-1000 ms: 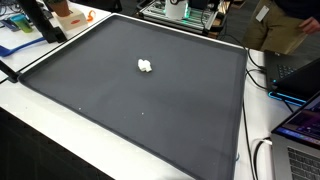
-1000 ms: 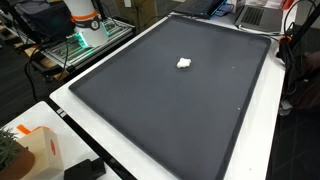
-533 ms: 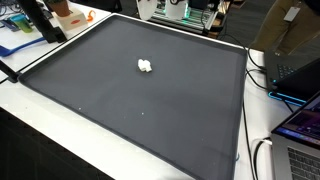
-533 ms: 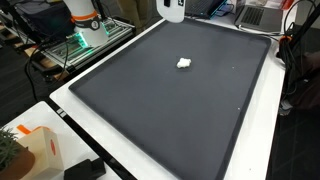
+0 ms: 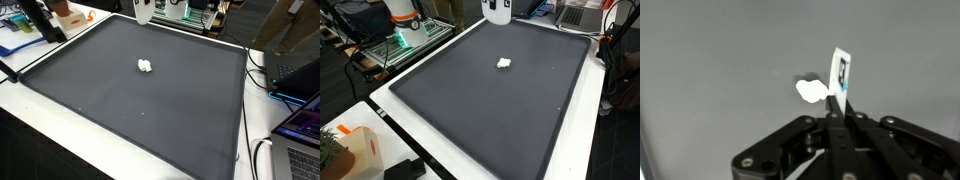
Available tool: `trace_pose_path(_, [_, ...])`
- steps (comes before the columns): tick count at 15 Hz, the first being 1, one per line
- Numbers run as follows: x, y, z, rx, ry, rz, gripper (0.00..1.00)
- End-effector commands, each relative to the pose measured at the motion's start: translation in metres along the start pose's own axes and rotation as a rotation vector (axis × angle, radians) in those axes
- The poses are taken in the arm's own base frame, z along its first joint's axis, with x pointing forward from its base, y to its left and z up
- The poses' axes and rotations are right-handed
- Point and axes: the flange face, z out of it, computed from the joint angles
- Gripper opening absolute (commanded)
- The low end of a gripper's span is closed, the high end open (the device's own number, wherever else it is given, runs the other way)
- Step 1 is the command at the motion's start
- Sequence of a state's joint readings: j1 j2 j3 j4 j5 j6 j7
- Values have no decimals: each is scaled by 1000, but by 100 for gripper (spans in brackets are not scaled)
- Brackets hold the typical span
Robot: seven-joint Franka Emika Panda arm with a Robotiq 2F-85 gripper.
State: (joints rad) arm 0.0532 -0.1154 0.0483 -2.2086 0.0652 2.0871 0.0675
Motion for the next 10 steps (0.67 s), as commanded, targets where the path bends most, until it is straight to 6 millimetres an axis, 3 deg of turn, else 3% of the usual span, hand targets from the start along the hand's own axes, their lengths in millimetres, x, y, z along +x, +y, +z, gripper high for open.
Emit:
trace_pose_path(1, [-6,2,20,5,49,-42,1])
trace_pose_path(6, [-24,-2,64,-21,34,-129,1])
trace_pose_path(7, [-27,6,62,-9,23,-133,1])
trace_pose_path(8, [-19,-3,58,-8,27,-107,4])
trace_pose_path(10, [-22,2,63,-8,15,-117,4])
